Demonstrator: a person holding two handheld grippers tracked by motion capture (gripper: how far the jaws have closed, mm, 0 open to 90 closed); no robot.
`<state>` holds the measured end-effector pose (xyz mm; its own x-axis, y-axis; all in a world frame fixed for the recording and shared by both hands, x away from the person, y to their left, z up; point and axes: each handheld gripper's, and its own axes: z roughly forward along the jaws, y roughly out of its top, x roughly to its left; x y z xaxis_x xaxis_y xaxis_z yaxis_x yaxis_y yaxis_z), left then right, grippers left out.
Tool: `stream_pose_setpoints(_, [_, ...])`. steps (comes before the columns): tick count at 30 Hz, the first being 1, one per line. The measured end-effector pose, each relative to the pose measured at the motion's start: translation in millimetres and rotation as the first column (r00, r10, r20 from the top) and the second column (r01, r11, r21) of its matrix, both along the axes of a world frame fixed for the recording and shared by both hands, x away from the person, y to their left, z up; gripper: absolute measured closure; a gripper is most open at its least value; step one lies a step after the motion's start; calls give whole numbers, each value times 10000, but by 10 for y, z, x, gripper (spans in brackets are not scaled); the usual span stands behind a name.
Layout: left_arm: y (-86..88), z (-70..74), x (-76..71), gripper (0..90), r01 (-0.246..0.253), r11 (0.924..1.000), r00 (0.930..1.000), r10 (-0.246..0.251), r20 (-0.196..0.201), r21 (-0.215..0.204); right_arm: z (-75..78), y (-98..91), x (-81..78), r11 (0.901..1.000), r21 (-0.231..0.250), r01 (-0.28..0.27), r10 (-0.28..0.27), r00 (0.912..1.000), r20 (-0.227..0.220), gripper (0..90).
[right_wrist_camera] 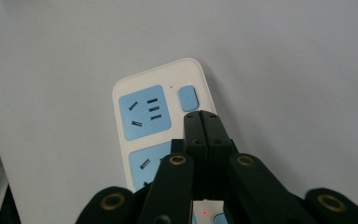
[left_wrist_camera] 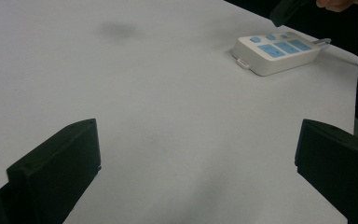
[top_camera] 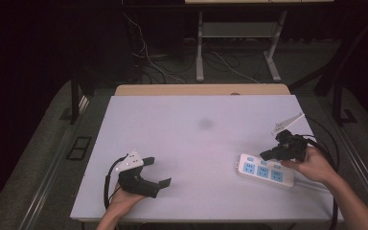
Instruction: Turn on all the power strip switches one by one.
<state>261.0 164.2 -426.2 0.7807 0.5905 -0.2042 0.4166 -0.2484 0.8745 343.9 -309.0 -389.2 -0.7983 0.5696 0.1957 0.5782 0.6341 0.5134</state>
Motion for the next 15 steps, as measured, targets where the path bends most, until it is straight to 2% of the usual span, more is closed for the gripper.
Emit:
stream_pose_setpoints(9, [1, -3, 3, 0, 16, 10000, 10000, -16, -9, 2, -135, -13, 17, 9998, -209, 18, -22, 9998, -219, 900])
stream_pose_setpoints(15, [-8, -4, -2, 0, 36, 10000, 10000, -36, -14, 6, -172, -41, -6, 9997, 149, 177, -174, 9997, -194, 900])
